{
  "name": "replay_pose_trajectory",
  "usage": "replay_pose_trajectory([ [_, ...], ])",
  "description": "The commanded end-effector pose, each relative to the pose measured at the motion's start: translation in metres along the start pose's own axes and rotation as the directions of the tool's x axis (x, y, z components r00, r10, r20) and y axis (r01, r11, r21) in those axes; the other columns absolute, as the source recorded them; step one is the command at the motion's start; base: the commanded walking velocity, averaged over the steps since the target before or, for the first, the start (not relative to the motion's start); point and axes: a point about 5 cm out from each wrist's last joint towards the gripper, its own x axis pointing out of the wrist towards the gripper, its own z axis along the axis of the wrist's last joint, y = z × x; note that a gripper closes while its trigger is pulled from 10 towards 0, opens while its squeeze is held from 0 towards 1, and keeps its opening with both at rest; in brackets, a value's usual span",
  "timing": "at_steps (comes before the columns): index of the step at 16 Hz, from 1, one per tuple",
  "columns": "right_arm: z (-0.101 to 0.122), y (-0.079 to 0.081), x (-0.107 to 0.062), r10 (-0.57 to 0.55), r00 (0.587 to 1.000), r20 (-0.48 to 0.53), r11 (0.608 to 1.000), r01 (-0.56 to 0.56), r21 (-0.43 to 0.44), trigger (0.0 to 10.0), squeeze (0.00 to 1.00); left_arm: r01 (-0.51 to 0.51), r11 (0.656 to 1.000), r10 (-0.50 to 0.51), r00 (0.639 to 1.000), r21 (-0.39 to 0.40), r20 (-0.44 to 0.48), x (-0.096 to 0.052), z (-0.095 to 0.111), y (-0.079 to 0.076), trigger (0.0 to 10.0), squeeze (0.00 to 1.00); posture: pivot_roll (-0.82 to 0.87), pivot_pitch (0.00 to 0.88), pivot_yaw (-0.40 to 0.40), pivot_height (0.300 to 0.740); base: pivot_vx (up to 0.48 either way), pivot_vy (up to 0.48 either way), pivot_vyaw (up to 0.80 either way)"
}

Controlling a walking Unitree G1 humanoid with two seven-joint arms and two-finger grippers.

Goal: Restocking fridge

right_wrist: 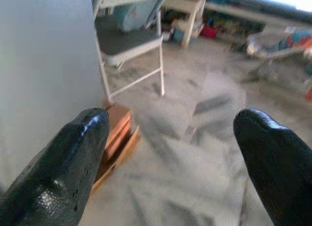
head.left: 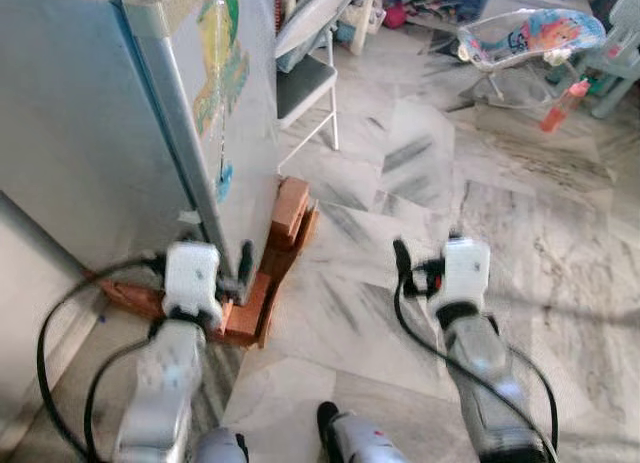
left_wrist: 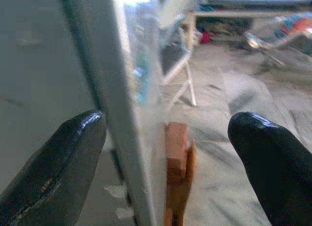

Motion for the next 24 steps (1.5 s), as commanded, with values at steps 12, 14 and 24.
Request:
replay_pose_trajectory([
  [12,-0.006,-0.008,-0.025,0.049,0.991,-0.125,0.999,-0.051,-0.016,10.0,0.0,0.064,0.996,-0.06,0.996,-0.061,0.066,0.067,0.014,-0.006,10.0,0.0,0.09,0.174,-0.093,0.74,0.0,0.0,0.0],
  [14,-0.01,-0.015,-0.031,0.044,0.988,-0.151,0.998,-0.049,-0.028,10.0,0.0,0.107,0.992,-0.102,0.992,-0.071,0.078,0.071,0.016,-0.015,10.0,0.0,0.08,0.177,-0.093,0.74,0.0,0.0,0.0],
  [24,-0.009,-0.013,-0.034,0.056,0.984,-0.172,0.996,-0.066,-0.058,10.0,0.0,0.112,0.993,-0.107,0.989,-0.036,0.104,0.1,0.033,-0.029,10.0,0.0,0.06,0.183,-0.084,0.74,0.0,0.0,0.0],
])
